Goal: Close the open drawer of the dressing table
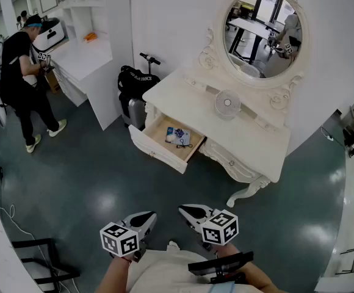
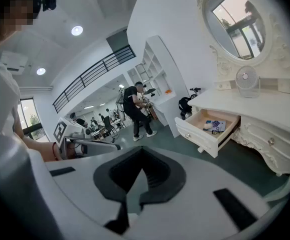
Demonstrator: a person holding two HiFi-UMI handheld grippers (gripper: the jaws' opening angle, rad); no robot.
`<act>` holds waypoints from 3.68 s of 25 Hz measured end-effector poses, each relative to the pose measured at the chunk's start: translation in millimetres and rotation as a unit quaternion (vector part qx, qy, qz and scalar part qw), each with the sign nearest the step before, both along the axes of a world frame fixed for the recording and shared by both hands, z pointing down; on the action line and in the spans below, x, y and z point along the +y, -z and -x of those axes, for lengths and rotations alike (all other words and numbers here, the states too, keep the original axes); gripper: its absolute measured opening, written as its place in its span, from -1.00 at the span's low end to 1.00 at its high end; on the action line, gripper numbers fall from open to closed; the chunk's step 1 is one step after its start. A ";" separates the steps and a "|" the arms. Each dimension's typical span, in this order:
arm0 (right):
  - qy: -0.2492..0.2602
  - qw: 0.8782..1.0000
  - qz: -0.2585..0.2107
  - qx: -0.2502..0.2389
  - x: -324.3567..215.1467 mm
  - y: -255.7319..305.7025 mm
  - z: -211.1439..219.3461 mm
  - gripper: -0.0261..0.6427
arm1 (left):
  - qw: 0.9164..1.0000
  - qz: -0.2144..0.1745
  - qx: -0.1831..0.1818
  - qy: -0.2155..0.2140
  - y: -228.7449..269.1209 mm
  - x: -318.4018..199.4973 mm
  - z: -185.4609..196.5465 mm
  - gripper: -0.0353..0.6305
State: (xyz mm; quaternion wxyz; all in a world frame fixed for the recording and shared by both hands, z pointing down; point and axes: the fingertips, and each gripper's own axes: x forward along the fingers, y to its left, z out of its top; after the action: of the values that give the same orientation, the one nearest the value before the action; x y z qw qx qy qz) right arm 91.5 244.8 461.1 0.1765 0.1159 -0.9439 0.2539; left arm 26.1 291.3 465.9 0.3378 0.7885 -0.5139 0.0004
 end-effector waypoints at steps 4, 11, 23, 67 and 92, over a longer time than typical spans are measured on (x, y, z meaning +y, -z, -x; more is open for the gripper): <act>-0.001 1.000 0.001 0.000 -2.2 -1.0 5.1 -0.88 | 1.000 0.001 0.000 0.000 0.2 -2.3 5.4 -0.86; -0.011 1.000 0.005 -0.004 -7.2 -0.6 8.5 -0.88 | 1.000 0.004 0.000 -0.007 0.4 -6.7 7.3 -0.86; -0.037 0.999 0.017 -0.021 -14.0 0.7 -9.2 -0.87 | 1.000 -0.003 0.002 -0.013 2.0 -10.3 -6.5 -0.86; -0.137 0.990 0.016 -0.001 -184.5 1.5 87.6 -0.87 | 0.996 0.008 -0.002 -0.086 -18.0 -189.0 122.1 -0.86; -0.133 0.989 0.058 0.035 -223.7 -63.1 81.9 -0.87 | 0.988 0.114 -0.070 -0.082 -121.0 -264.5 123.9 -0.86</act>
State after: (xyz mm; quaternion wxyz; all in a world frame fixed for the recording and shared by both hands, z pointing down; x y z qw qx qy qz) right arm 9.6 21.1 524.2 0.1801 0.2386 -0.8972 0.3252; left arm -97.8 26.8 587.0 0.3874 0.7821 -0.4670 0.1421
